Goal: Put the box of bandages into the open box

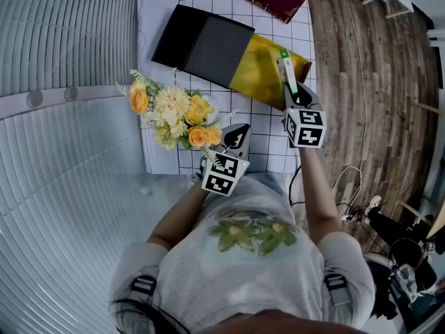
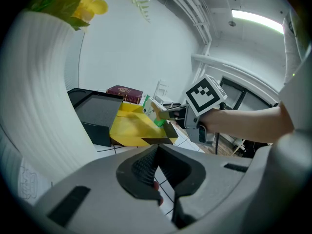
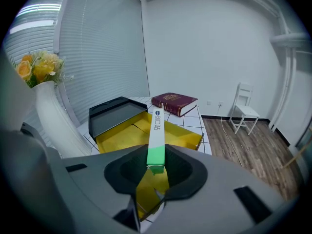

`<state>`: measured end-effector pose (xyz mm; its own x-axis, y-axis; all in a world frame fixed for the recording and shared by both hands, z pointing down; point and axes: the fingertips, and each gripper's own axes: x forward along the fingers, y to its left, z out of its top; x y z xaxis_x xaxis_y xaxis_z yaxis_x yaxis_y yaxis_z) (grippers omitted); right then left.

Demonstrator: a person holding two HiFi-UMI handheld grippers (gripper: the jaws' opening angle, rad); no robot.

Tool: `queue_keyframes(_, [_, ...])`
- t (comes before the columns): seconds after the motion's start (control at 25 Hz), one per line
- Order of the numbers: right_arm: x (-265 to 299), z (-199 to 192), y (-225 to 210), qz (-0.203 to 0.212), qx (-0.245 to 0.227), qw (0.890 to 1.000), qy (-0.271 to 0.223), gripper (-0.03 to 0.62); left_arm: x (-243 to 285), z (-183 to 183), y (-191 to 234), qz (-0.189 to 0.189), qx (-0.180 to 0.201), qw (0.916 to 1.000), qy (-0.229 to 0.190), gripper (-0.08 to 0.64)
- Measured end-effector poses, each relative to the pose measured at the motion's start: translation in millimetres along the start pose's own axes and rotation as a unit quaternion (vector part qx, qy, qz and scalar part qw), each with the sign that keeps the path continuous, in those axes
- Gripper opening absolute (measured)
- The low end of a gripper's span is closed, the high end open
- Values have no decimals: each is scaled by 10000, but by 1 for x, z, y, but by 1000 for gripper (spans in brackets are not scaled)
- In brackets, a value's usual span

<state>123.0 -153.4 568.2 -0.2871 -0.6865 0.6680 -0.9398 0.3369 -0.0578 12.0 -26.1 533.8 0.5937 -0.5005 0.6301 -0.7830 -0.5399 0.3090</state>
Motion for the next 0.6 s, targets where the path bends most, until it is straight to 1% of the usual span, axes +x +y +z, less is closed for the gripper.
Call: queue_keyframes(0.6, [7, -10, -3, -31, -14, 9999, 154, 91, 1, -1, 1, 5, -17, 10000, 11, 6])
